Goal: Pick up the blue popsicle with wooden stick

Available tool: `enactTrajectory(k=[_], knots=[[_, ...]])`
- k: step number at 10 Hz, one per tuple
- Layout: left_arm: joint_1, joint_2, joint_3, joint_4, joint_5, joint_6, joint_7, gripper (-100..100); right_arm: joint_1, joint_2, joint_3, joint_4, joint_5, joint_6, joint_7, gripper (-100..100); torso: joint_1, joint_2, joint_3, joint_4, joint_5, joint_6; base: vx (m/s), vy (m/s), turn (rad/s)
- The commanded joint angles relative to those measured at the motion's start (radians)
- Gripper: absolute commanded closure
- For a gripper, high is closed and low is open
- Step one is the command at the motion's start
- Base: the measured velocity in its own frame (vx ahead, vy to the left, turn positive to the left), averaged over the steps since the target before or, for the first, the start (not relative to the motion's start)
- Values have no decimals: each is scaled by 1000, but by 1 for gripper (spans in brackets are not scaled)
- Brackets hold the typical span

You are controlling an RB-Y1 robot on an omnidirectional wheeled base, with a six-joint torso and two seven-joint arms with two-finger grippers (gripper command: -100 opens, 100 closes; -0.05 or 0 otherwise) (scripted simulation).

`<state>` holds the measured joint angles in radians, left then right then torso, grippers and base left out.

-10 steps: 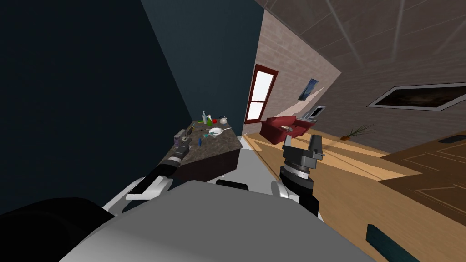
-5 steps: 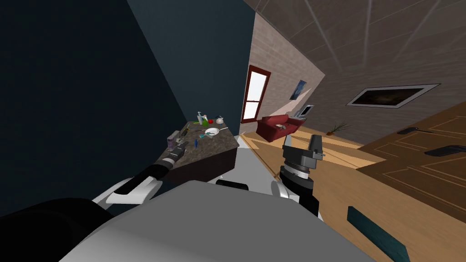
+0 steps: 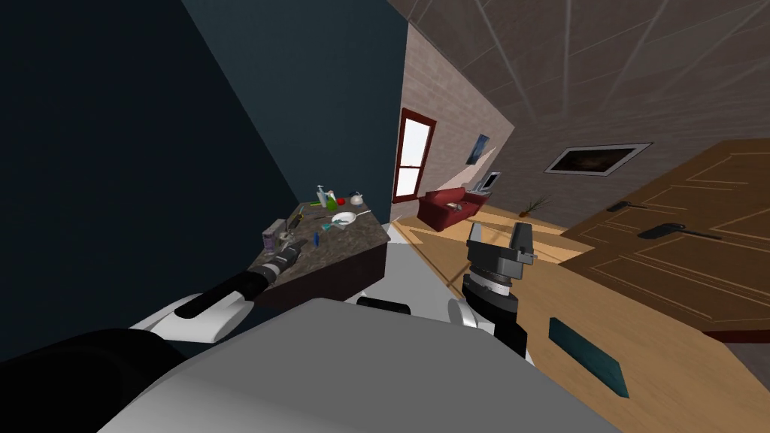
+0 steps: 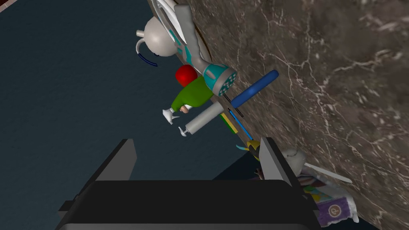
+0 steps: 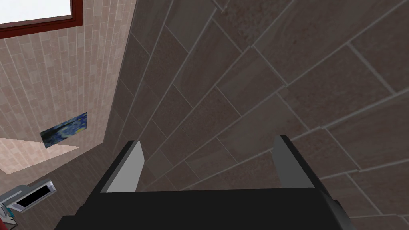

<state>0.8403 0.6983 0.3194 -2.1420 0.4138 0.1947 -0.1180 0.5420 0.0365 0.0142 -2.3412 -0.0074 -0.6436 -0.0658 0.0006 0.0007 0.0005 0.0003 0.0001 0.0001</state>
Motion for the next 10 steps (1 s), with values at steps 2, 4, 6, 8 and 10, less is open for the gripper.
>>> enactTrajectory(k=[2,4,6,8,10], knots=[[26,68,11,17,52,63,-6,-100,0,0,0,0,0,0,0,0,0,0,0,0,0,0,-10,2,-115],[43,118,18,28,89,98,-9,-100,0,0,0,0,0,0,0,0,0,0,0,0,0,0,-9,5,-133],[59,167,24,40,126,142,-13,-100,0,0,0,0,0,0,0,0,1,0,0,0,0,0,-7,8,-142],[74,219,27,53,163,179,-16,-100,0,0,0,0,0,0,0,0,1,-1,0,0,0,-1,-6,16,-117],[87,267,29,67,201,215,-18,-100,0,0,0,0,0,0,0,0,1,-1,0,0,0,-1,-8,17,-147]])
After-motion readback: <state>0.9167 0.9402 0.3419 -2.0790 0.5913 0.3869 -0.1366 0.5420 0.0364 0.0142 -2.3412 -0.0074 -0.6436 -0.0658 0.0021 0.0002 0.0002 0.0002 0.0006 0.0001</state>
